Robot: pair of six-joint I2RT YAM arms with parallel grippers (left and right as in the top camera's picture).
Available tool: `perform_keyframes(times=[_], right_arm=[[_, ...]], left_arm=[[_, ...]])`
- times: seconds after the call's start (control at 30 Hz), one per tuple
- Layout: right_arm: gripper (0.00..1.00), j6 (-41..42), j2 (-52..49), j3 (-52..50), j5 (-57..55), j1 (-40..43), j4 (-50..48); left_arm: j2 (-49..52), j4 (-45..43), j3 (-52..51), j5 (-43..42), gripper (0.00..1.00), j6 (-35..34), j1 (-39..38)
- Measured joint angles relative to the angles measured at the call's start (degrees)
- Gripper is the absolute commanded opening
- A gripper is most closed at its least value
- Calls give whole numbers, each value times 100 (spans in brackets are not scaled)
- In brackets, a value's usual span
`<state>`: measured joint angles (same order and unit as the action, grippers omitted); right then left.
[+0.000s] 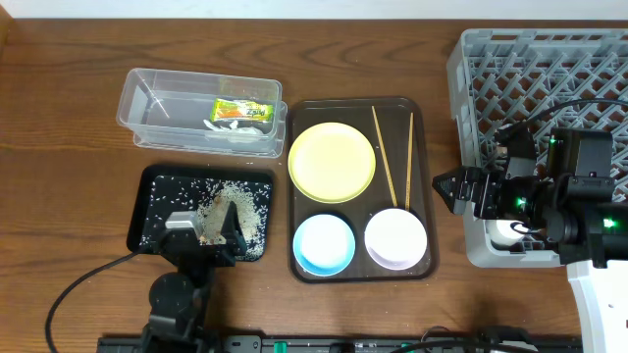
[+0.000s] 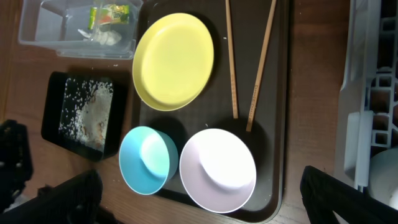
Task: Sort waste into correct bins and load items into the dishwasher rack
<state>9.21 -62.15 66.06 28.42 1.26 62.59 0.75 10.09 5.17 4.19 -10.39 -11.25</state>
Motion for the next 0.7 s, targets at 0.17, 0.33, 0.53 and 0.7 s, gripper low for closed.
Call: perform_keyframes(times=[0.17,0.33,0.53,0.7], right_arm=[[99,2,0,0,2,0,0],[99,2,0,0,0,0,0],[99,2,0,0,0,0,0],[99,2,0,0,0,0,0]], left_arm=[[-13,-188,-109,-39,90,0,0],[-13,-284,-142,-48,91,0,0],[-13,-289,-144,-63,90,0,0],[-13,-291,-144,-66,90,0,0]])
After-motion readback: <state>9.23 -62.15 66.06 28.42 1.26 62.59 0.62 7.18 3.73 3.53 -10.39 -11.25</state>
